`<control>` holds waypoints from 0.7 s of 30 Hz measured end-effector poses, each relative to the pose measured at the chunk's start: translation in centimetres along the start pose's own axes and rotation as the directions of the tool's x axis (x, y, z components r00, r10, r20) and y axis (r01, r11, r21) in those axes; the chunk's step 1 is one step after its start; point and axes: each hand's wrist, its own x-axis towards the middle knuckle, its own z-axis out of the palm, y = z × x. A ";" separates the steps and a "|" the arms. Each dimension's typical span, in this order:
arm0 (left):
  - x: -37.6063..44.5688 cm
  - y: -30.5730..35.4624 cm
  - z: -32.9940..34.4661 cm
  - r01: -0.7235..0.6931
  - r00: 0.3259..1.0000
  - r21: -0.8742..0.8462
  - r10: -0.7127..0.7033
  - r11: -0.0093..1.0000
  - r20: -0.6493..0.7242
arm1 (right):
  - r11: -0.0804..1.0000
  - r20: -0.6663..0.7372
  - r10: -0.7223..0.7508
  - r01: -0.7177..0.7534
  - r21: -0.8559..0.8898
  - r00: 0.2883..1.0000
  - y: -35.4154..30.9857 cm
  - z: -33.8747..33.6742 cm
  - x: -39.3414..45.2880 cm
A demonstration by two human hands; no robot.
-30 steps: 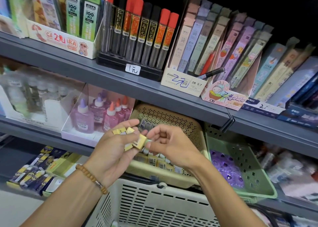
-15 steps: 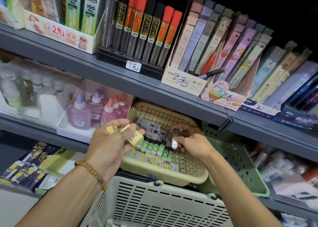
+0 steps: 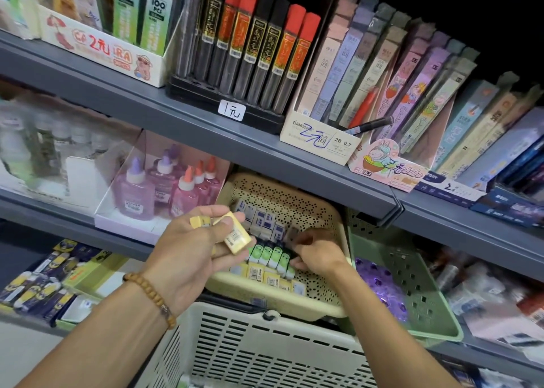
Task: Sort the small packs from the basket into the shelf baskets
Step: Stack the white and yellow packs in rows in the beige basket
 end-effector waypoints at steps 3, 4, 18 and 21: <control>-0.2 -0.3 0.3 0.000 1.000 0.082 -0.002 0.997 0.024 | 0.973 -0.034 -0.212 0.214 0.092 0.977 -1.0 0.1 -1.7; -0.3 -0.4 0.4 -0.005 1.000 0.103 0.002 0.995 0.026 | 0.942 0.002 -0.298 0.294 0.162 0.954 -1.5 0.1 -2.6; -0.5 -1.1 0.8 0.051 0.997 0.208 -0.063 0.977 0.052 | 0.858 0.116 -0.401 0.328 0.395 0.909 -3.2 -1.7 -5.4; -0.1 -0.5 0.0 -0.001 0.998 0.330 0.024 0.944 -0.065 | 0.921 0.072 -0.264 0.229 0.314 0.962 -1.4 -2.7 -4.5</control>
